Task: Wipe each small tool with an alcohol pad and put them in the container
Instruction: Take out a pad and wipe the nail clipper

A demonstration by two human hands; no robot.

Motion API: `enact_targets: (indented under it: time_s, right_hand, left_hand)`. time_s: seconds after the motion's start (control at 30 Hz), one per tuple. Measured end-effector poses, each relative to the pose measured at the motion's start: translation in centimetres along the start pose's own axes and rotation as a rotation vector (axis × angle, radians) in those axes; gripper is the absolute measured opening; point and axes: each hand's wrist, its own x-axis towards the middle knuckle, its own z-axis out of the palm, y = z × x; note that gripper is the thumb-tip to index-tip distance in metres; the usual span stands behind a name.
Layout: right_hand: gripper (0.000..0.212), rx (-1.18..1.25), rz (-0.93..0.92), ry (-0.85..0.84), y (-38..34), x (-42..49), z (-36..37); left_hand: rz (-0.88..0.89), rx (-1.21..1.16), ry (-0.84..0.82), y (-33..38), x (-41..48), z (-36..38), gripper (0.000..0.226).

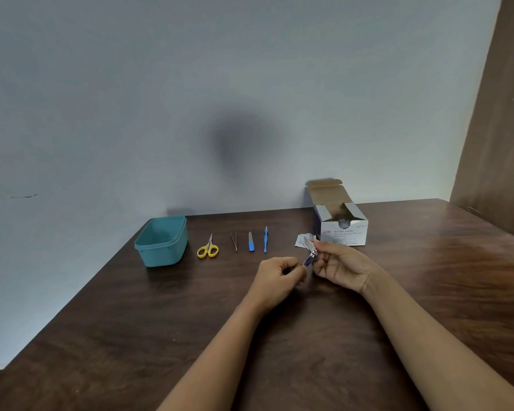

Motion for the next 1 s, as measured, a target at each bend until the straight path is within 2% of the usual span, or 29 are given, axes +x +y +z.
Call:
enact_targets:
  time_s: [0.07, 0.2, 0.43, 0.7, 1.0]
  right_hand:
    - [0.015, -0.001, 0.016, -0.005, -0.1, 0.2, -0.3]
    - [0.011, -0.019, 0.032, -0.029, -0.7, -0.1, -0.5]
    - [0.016, -0.077, 0.079, 0.0, -1.6, -0.5, -0.7]
    - [0.005, -0.24, 0.133, 0.043, -1.9, -0.4, 0.0]
    - [0.015, -0.323, 0.103, 0.063, -1.9, -0.5, 0.8]
  left_hand:
    - [0.002, -0.003, -0.01, 0.2, 0.0, -0.1, 0.027]
    - [-0.001, 0.007, -0.005, 0.3, -0.1, -0.2, 0.029]
    - [0.026, 0.004, -0.001, 0.3, -0.2, -0.1, 0.027]
    - [0.037, 0.036, -0.014, 0.3, -0.2, -0.1, 0.025]
    - [0.038, 0.041, -0.019, 0.3, -0.3, -0.2, 0.025]
